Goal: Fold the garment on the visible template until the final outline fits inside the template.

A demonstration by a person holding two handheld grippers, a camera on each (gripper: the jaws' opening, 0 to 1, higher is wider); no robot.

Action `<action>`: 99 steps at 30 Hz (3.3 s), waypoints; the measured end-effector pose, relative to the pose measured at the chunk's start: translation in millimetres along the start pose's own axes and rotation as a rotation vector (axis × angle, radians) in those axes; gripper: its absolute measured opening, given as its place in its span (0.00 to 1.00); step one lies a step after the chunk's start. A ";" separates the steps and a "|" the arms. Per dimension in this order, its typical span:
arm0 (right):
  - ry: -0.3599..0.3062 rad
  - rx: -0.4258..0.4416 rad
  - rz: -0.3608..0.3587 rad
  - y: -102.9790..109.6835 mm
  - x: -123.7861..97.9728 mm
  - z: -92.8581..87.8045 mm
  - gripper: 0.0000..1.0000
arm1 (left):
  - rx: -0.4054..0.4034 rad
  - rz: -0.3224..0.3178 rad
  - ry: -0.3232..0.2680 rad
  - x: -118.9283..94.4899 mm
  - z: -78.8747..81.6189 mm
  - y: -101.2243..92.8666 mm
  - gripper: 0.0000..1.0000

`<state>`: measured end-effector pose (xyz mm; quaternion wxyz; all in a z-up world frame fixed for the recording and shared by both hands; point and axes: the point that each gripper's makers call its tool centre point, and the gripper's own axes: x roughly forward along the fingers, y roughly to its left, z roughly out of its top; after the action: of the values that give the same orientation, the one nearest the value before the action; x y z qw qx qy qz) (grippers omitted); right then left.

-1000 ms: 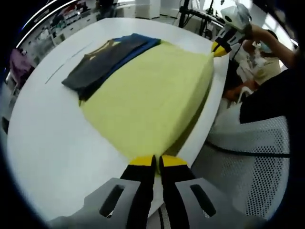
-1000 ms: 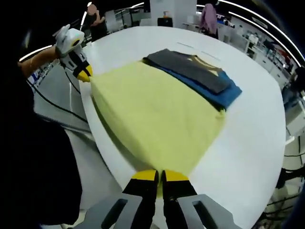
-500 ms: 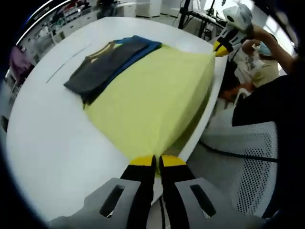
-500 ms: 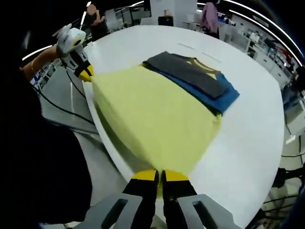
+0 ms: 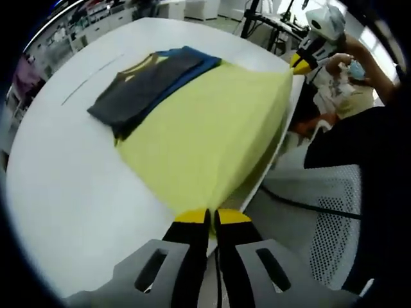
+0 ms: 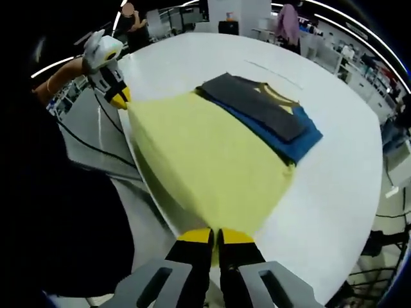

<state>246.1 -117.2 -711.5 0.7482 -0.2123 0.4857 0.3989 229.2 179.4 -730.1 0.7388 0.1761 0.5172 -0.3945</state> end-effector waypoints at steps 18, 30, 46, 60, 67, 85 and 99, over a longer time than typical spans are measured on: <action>-0.088 -0.020 -0.075 -29.4 -10.0 35.0 0.00 | -0.018 0.072 -0.078 -12.7 29.2 29.2 0.01; -0.151 -0.029 -0.154 -60.6 -12.6 65.2 0.00 | -0.007 0.166 -0.170 -22.6 62.7 60.4 0.00; -0.203 -0.059 -0.242 -102.7 -13.9 100.4 0.00 | 0.054 0.308 -0.267 -35.5 109.3 101.3 0.00; -0.268 -0.062 -0.347 -137.9 -19.7 129.7 0.00 | 0.102 0.438 -0.390 -50.9 152.4 134.1 0.00; -0.290 -0.078 -0.411 -156.6 -23.3 140.8 0.00 | 0.092 0.481 -0.449 -55.8 173.8 148.0 0.00; -0.319 -0.095 -0.487 -195.8 6.1 159.1 0.00 | 0.057 0.524 -0.458 -32.7 196.1 189.3 0.00; -0.302 -0.054 -0.490 -224.6 48.6 158.5 0.00 | 0.061 0.548 -0.413 7.0 206.5 224.9 0.00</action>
<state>525.0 -119.3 -701.4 0.8801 -0.2815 0.2924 0.2463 531.4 179.6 -686.4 0.9009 0.2470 0.2780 -0.2239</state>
